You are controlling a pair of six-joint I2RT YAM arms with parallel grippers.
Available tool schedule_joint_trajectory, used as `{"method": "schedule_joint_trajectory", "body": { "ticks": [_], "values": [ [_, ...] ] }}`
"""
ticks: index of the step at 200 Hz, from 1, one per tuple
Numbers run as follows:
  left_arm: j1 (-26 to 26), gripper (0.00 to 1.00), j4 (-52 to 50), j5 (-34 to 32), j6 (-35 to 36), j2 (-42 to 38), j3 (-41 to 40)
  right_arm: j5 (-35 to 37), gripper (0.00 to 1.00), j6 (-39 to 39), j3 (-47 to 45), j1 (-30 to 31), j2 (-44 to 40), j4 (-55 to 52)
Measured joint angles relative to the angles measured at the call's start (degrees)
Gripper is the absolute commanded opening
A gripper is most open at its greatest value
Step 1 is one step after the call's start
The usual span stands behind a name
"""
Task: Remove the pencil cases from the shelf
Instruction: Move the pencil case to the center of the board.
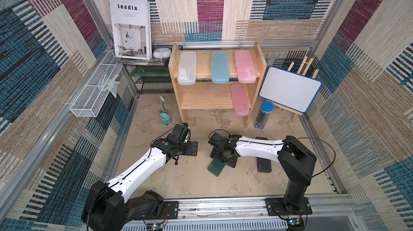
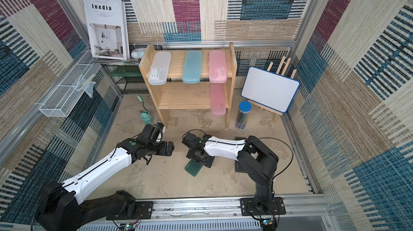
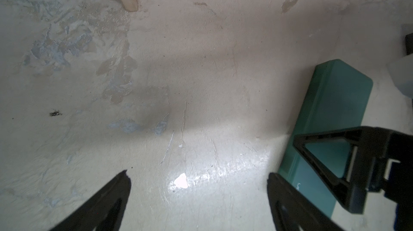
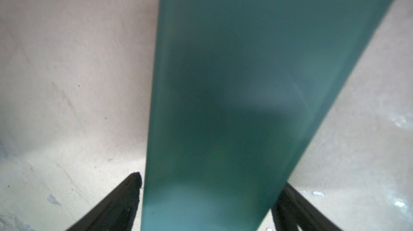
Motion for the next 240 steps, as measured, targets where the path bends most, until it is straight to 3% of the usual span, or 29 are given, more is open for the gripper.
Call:
{"method": "schedule_joint_trajectory", "body": {
  "ticks": [68,130,206,232,240],
  "values": [
    [0.0,0.99,0.0,-0.4,0.0,-0.3,-0.2,-1.4,0.61,-7.7,-0.2,-1.1,0.2,1.1],
    [0.0,1.00,0.0,-0.4,0.0,0.5,-0.2,-4.9,0.43,-29.7,-1.9,-8.5,-2.4,-5.7],
    [0.0,1.00,0.0,-0.4,0.0,0.9,-0.2,-6.7,0.42,-39.8,-8.4,-17.5,-7.4,-9.1],
    [0.0,1.00,0.0,-0.4,0.0,1.3,-0.2,-5.8,0.47,-41.1,-11.0,-20.0,-9.8,-10.3],
    [0.0,1.00,0.0,-0.4,0.0,1.3,-0.2,-5.3,0.53,-41.4,-11.6,-20.7,-10.5,-10.8]
  ]
}}
